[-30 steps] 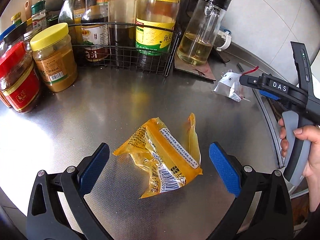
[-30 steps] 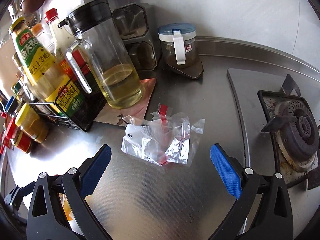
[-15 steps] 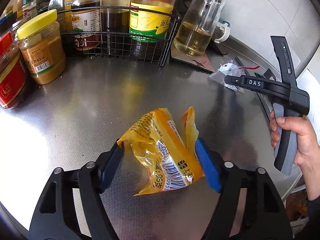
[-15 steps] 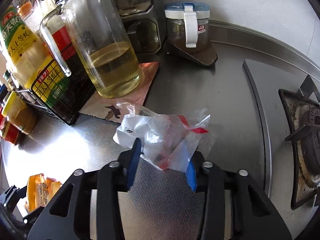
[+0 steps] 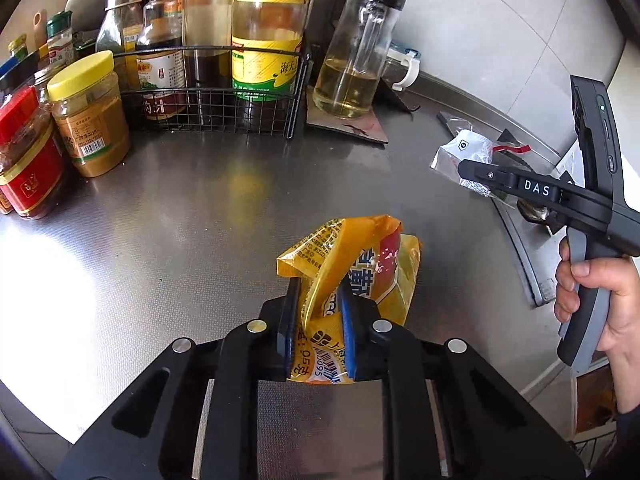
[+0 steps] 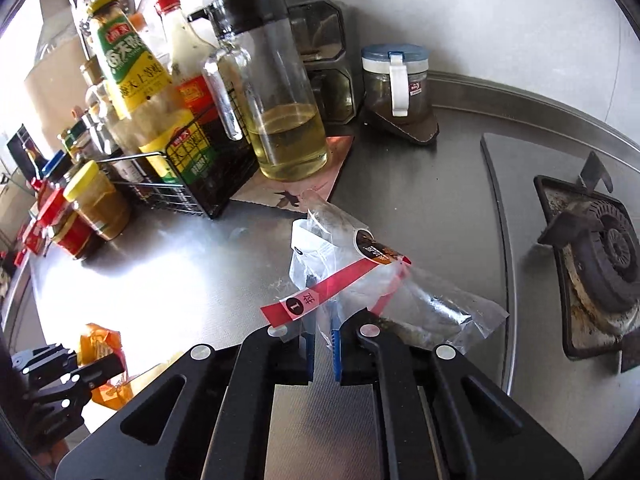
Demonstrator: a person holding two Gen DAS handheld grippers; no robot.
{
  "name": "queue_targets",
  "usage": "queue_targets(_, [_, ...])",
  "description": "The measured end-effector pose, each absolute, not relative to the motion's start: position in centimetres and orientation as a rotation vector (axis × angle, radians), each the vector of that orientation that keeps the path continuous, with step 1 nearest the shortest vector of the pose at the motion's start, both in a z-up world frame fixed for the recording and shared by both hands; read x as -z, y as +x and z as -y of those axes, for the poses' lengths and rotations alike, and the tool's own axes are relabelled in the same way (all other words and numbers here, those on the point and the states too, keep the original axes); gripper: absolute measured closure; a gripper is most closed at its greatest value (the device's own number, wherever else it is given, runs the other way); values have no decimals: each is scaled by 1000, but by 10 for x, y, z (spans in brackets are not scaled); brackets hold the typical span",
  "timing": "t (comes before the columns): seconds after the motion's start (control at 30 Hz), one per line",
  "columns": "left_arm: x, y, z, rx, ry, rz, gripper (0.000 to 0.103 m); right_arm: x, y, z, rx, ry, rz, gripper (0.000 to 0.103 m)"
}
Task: Collect trash
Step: 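Carry both bags down over the floor bin and open both tools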
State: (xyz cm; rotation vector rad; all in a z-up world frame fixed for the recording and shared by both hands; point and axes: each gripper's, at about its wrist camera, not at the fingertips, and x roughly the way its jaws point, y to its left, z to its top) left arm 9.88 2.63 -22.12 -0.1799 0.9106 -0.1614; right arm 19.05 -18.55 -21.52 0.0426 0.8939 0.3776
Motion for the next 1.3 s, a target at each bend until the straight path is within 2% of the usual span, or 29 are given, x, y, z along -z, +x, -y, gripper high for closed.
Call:
queue_targets(0.4, [176, 1, -12, 217, -147, -836, 87, 164, 61, 204, -359, 86, -806, 95])
queue_targets(0.6, [181, -56, -14, 247, -165, -856, 87, 164, -17, 209, -368, 98, -811, 95])
queue_targets(0.93, [240, -126, -1, 283, -155, -994, 87, 229, -101, 220, -352, 152, -952, 95])
queue_targets(1.3, [355, -136, 19, 275, -161, -1150, 87, 345, -109, 222, -333, 199, -1132, 95])
